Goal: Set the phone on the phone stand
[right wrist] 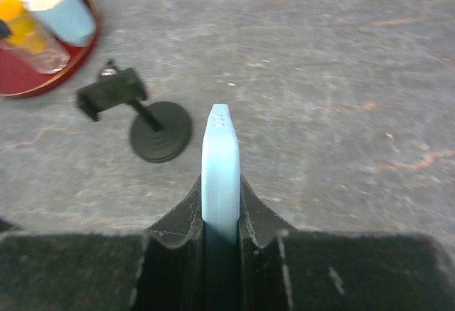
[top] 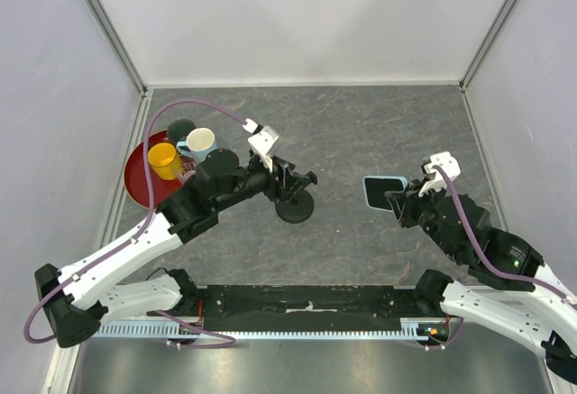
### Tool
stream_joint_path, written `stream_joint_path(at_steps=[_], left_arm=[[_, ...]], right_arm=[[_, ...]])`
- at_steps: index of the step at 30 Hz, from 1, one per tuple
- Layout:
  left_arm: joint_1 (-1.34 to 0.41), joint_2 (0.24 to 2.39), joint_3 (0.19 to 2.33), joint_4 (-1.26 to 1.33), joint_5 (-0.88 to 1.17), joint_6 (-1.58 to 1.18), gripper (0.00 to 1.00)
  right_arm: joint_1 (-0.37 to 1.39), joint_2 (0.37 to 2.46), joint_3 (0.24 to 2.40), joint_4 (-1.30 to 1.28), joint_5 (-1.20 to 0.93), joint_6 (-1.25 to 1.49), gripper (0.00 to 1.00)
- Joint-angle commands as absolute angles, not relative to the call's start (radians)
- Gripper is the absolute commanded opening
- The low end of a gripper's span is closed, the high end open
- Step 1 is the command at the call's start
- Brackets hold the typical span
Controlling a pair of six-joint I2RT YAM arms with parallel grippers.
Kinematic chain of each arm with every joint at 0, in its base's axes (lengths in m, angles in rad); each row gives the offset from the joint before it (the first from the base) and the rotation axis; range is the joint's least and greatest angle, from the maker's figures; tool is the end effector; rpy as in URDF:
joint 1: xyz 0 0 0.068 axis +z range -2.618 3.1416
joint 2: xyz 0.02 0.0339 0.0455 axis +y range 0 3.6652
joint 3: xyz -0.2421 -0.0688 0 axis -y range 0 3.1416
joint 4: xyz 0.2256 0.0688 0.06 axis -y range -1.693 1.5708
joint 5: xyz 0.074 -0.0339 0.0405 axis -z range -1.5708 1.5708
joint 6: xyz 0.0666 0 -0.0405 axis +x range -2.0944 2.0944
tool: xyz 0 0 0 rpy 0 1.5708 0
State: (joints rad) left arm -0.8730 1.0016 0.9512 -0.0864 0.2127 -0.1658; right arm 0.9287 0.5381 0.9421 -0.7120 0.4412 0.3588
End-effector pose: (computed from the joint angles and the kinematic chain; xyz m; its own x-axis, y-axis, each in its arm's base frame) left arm 0.1535 -0.2049 0.3470 -0.2322 0.0259 -0.9723 0.8568 0.4786 -0.1919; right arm 0.0970 0.0822 0.3407 -0.3387 0.0773 -0.9377 -0.3861 0.8974 0.2134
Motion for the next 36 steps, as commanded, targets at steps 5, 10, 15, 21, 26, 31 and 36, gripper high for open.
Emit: stream_joint_path(at_steps=[5, 10, 15, 21, 26, 31, 36], left_arm=[[-0.885, 1.196, 1.083, -0.356, -0.273, -0.265, 0.57], [-0.929, 1.213, 1.058, -0.344, -0.324, -0.278, 0.58], [-0.954, 1.227, 1.055, -0.338, -0.283, -0.252, 0.54], [-0.969, 1.232, 1.031, -0.357, -0.276, -0.328, 0.64], [-0.969, 1.252, 1.028, -0.385, -0.314, -0.393, 0.56], [-0.969, 1.275, 1.028, -0.388, -0.344, -0.376, 0.36], [-0.969, 1.278, 0.999, -0.351, -0.336, -0.310, 0.24]], right_arm=[[0.930, 0.543, 1.019, -0.726, 0.686, 0.390, 0.00], [0.931, 0.545, 0.994, -0.703, 0.669, 0.406, 0.00], [0.930, 0.567, 0.989, -0.667, 0.624, 0.388, 0.00], [0.930, 0.569, 0.997, -0.660, 0.601, 0.380, 0.00], [0.931, 0.540, 0.989, -0.647, 0.574, 0.387, 0.00], [0.930, 0.528, 1.002, -0.653, 0.540, 0.403, 0.00], [0.930, 0.543, 1.009, -0.658, 0.520, 0.410, 0.00]])
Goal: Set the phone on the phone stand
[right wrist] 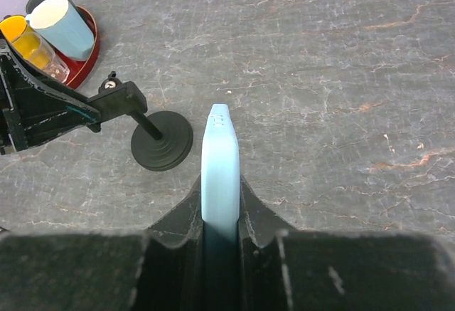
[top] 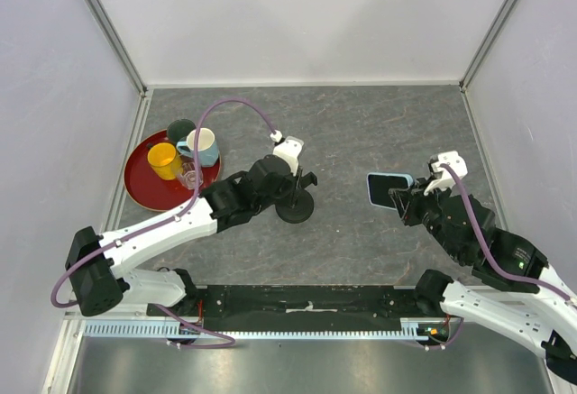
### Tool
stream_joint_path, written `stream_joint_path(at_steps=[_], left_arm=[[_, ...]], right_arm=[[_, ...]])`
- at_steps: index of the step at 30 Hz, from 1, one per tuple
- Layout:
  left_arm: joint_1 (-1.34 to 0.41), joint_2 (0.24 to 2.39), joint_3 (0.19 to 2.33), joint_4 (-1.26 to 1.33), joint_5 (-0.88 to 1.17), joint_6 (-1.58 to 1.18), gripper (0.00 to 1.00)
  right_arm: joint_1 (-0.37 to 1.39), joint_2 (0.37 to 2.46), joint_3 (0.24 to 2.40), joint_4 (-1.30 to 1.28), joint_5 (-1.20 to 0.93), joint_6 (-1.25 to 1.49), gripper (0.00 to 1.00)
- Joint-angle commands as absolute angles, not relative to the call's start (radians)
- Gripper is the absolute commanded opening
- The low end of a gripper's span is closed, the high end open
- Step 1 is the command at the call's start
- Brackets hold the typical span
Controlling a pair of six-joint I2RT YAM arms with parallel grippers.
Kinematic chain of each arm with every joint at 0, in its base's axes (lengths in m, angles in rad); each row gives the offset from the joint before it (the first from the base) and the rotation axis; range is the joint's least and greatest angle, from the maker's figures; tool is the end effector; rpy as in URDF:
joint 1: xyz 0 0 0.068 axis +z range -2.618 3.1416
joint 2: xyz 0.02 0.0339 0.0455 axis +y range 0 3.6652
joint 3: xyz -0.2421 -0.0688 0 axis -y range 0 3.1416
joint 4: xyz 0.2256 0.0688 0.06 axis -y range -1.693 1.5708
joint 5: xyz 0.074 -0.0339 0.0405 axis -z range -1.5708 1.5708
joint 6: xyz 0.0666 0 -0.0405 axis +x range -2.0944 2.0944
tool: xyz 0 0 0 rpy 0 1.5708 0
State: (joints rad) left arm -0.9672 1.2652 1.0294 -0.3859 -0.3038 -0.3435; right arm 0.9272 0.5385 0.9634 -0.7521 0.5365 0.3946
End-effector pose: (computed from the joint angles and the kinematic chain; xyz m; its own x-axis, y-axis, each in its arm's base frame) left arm 0.1823 -0.2294 0.2699 -0.5294 0.2017 -0.8241 0.4984 0.8600 -0.1097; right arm 0.0976 0.0734 0.3431 -0.3307 0.1098 -0.9373 -0.2924 0.9324 0.2124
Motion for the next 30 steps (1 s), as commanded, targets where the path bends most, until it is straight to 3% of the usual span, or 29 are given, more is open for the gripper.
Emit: stream_joint_path(at_steps=[1, 2, 4, 9, 16, 27, 30], left_arm=[[-0.969, 1.278, 0.996, -0.347, -0.333, -0.257, 0.19], [-0.969, 1.276, 0.991, -0.339, -0.312, -0.227, 0.08], [-0.969, 1.266, 0.991, -0.341, -0.275, -0.151, 0.02], [-0.968, 1.181, 0.957, -0.313, 0.006, -0.002, 0.02], [-0.954, 1.179, 1.018, -0.472, 0.372, 0.213, 0.02], [-0.934, 1.221, 1.082, -0.545, 0.348, 0.258, 0.02], [-0.936, 1.218, 1.068, -0.538, 0.287, 0.242, 0.10]], right_arm=[[0.930, 0.549, 1.009, -0.658, 0.503, 0.410, 0.00], [0.931, 0.566, 1.009, -0.660, 0.491, 0.399, 0.00], [0.930, 0.584, 1.003, -0.657, 0.435, 0.384, 0.00], [0.931, 0.629, 0.973, -0.585, 0.174, 0.264, 0.00], [0.931, 0.664, 1.000, -0.598, 0.186, 0.227, 0.00], [0.931, 0.597, 0.982, -0.597, 0.207, 0.232, 0.00], [0.930, 0.574, 0.982, -0.607, 0.187, 0.248, 0.00]])
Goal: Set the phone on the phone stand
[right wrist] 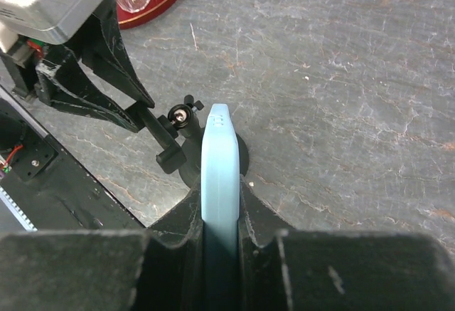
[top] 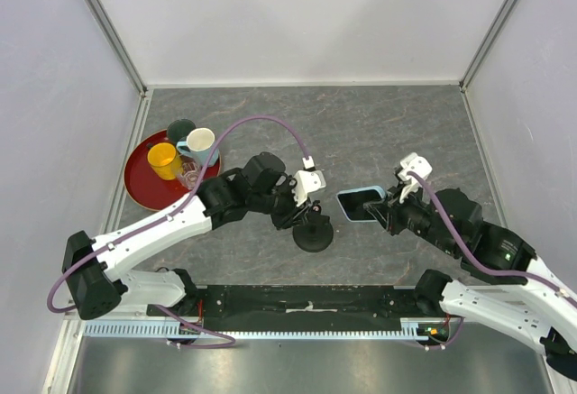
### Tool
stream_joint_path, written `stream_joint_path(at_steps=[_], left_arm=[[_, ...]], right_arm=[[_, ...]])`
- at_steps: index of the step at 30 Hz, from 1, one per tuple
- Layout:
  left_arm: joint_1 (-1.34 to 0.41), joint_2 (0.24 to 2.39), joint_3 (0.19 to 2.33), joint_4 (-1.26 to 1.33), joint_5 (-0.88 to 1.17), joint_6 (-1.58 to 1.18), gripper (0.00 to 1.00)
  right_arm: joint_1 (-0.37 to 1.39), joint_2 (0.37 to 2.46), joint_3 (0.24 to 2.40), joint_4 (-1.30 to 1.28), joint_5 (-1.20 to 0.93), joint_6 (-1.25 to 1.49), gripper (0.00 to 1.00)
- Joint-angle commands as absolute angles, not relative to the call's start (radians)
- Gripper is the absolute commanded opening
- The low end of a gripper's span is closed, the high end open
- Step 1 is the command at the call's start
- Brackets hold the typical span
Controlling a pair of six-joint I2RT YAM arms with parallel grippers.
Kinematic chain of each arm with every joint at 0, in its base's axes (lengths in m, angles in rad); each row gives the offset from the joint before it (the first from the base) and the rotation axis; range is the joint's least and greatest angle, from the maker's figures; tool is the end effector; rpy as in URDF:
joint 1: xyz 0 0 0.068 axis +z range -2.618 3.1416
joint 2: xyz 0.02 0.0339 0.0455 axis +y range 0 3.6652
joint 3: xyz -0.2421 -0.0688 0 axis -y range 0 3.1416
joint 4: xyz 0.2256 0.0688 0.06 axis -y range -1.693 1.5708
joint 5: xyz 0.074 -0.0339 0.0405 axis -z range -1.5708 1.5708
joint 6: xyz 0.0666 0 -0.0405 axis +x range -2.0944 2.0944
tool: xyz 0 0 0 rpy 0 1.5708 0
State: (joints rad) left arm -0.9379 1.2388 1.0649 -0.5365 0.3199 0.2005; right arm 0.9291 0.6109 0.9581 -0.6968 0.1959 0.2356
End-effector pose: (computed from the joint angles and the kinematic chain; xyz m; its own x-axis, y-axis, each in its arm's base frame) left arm 0.1474 -0.2363 0.2730 -0.1975 0.5888 -0.7838 0.9651 0.2571 -0.0500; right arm 0.0968 0.1078 0.3378 -0.3572 -0.0956 -0.9291 -0.6098 0.7774 0.1545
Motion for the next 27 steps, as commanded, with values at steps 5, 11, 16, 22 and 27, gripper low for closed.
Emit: stream_joint_path(at_steps=[5, 11, 16, 22, 27], left_arm=[[-0.927, 1.155, 1.031, -0.464, 0.244, 0.196, 0.27], [-0.922, 1.025, 0.956, -0.385, 0.248, 0.161, 0.62], [-0.922, 0.996, 0.943, -0.387, 0.242, 0.167, 0.64], [-0.922, 0.970, 0.939, -0.379, 0.209, 0.166, 0.53], [-0.922, 0.937, 0.919, -0.370, 0.201, 0.179, 0.40]], right_arm=[[0.930, 0.558, 0.985, -0.626, 0.225, 0.279, 0.00], [0.931, 0.572, 0.960, -0.634, 0.256, 0.317, 0.00], [0.931, 0.614, 0.986, -0.634, 0.218, 0.318, 0.00], [0.930, 0.644, 1.028, -0.673, 0.244, 0.290, 0.00], [0.931, 0.657, 1.049, -0.701, 0.290, 0.285, 0.00]])
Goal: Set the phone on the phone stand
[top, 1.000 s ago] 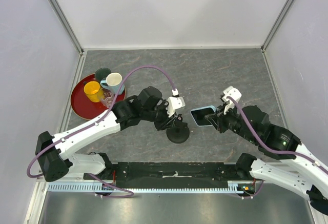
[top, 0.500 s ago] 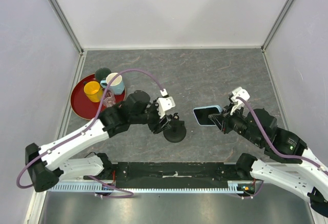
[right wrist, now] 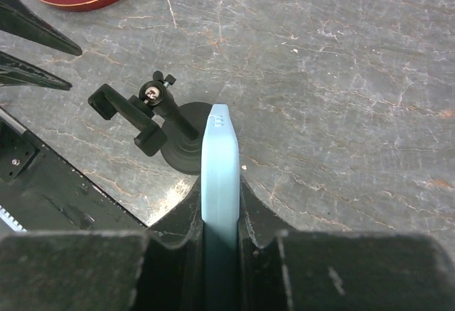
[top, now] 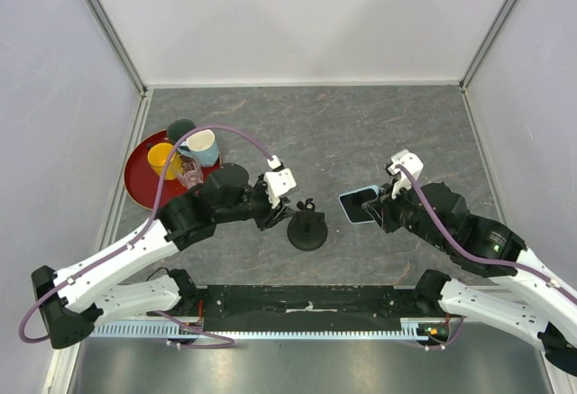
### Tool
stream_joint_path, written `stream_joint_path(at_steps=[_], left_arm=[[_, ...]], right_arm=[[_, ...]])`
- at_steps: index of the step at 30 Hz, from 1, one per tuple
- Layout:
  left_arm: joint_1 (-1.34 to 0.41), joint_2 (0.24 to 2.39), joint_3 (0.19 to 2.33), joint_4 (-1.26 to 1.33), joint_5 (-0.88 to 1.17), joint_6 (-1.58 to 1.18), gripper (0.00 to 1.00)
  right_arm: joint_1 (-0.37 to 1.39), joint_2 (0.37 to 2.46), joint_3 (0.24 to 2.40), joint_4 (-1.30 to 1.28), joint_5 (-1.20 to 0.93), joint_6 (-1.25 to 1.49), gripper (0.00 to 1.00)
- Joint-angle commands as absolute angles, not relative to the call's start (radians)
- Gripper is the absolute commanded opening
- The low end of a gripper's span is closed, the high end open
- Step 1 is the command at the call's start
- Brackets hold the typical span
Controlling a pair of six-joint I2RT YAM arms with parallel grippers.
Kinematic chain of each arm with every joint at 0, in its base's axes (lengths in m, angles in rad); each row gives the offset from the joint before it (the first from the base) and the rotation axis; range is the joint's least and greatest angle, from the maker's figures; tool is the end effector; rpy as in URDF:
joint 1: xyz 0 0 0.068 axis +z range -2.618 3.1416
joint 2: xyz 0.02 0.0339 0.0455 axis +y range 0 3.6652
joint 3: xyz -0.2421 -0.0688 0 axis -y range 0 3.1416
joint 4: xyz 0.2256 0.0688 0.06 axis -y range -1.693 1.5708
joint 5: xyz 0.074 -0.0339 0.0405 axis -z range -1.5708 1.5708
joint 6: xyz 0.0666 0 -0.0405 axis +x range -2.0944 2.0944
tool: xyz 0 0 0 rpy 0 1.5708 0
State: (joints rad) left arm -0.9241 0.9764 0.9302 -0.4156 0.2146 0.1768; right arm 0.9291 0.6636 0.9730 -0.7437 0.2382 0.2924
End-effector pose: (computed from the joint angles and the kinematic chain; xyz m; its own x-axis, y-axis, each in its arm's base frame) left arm 0.1315 -0.1977 0.3016 -0.1069 0.4268 -0.8980 0.9279 0.3672 0.0641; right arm 0.1034 0.1121 0.3301 -0.4286 -0.1057 -0.8973 -0.5501 0.8183 0.1664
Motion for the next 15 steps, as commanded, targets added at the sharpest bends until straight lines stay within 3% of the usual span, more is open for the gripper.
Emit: stream_joint_path(at_steps=[1, 5, 15], left_arm=[[-0.922, 0.942, 0.917, -0.370, 0.212, 0.181, 0.42], [-0.926, 1.017, 0.943, -0.415, 0.281, 0.183, 0.52], [-0.931, 1.091, 0.957, -0.454, 0.312, 0.189, 0.56]], right_arm=[[0.930, 0.658, 1.057, -0.704, 0.281, 0.282, 0.00], [0.930, 0.676, 1.072, -0.707, 0.252, 0.276, 0.00], [0.930, 0.655, 1.054, -0.686, 0.244, 0.287, 0.00]])
